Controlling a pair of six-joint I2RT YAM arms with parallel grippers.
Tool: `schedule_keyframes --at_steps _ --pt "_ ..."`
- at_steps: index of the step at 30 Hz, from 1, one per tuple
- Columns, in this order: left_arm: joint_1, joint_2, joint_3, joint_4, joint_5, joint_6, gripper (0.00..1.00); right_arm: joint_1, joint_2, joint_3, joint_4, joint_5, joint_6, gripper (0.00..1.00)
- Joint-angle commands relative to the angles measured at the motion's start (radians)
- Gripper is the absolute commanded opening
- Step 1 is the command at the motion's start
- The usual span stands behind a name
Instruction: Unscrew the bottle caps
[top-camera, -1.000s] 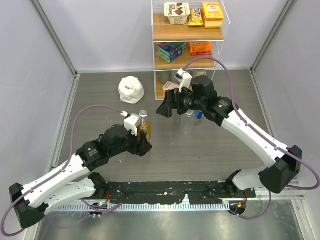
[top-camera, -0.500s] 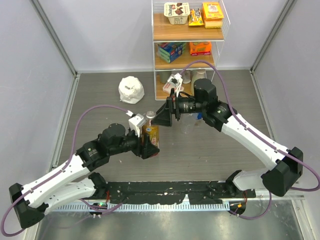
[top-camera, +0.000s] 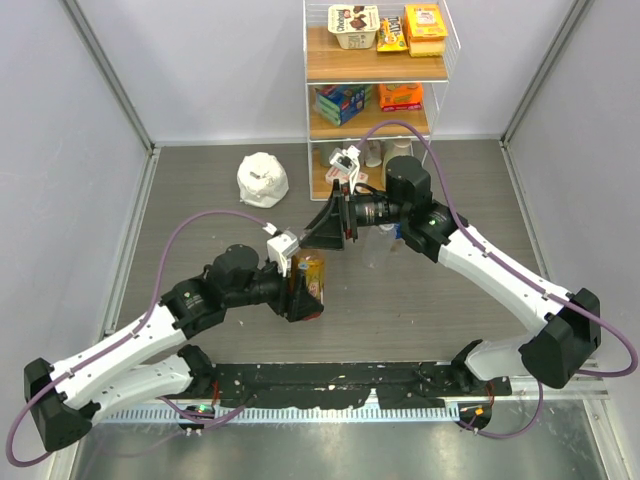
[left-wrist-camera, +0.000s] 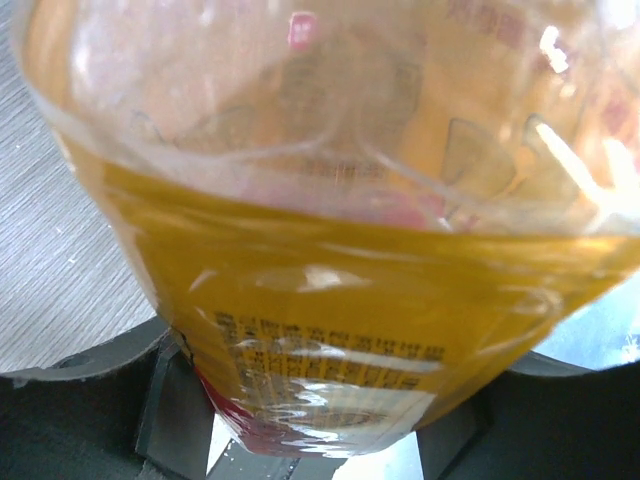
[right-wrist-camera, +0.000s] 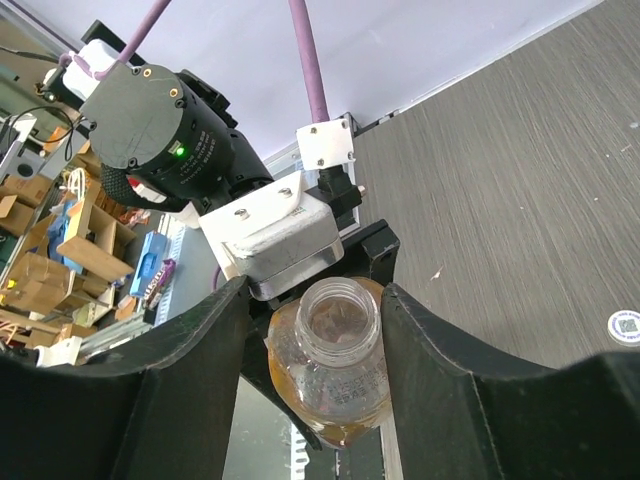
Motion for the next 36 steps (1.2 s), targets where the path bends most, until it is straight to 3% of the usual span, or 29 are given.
schedule_keyframes --at_steps 1,7,12,16,20,24,26,28,33,34,36 --pt "-0.001 -0.021 0.037 0.064 0.006 0.025 0.01 0.007 0.004 0.017 0.029 -0.033 0.003 0.55" --pt "-0.002 -0.021 0.042 0.064 0.017 0.027 0.01 0.007 0.0 0.015 0.006 -0.007 -0.029 0.77" --pt "0.001 -0.024 0.036 0.073 0.02 0.028 0.01 0.007 0.01 0.015 0.016 -0.013 -0.022 0.77" --pt "-0.001 -0.026 0.033 0.077 0.021 0.024 0.01 0.007 0.012 0.003 0.043 -0.048 -0.014 0.72" --pt "-0.001 -0.035 0.028 0.083 0.026 0.022 0.02 0.007 0.009 -0.005 0.063 -0.064 -0.009 0.64" --pt "0.001 -0.041 0.028 0.081 0.03 0.022 0.02 0.007 0.016 -0.003 0.068 -0.065 0.0 0.45" --pt "-0.002 -0.043 0.028 0.081 0.03 0.019 0.03 0.007 0.023 -0.002 0.068 -0.065 0.004 0.13" --pt "-0.001 -0.044 0.028 0.083 0.032 0.018 0.05 0.006 0.027 0.003 0.063 -0.064 0.005 0.02" --pt "-0.001 -0.044 0.028 0.087 0.029 0.015 0.12 0.007 0.017 0.003 0.034 -0.047 -0.026 0.02" --pt "-0.001 -0.047 0.028 0.089 0.03 0.013 0.17 0.007 0.015 0.003 0.026 -0.033 -0.037 0.02" --pt "-0.001 -0.049 0.027 0.09 0.027 0.012 0.41 0.007 0.007 0.007 0.003 -0.01 -0.06 0.02"
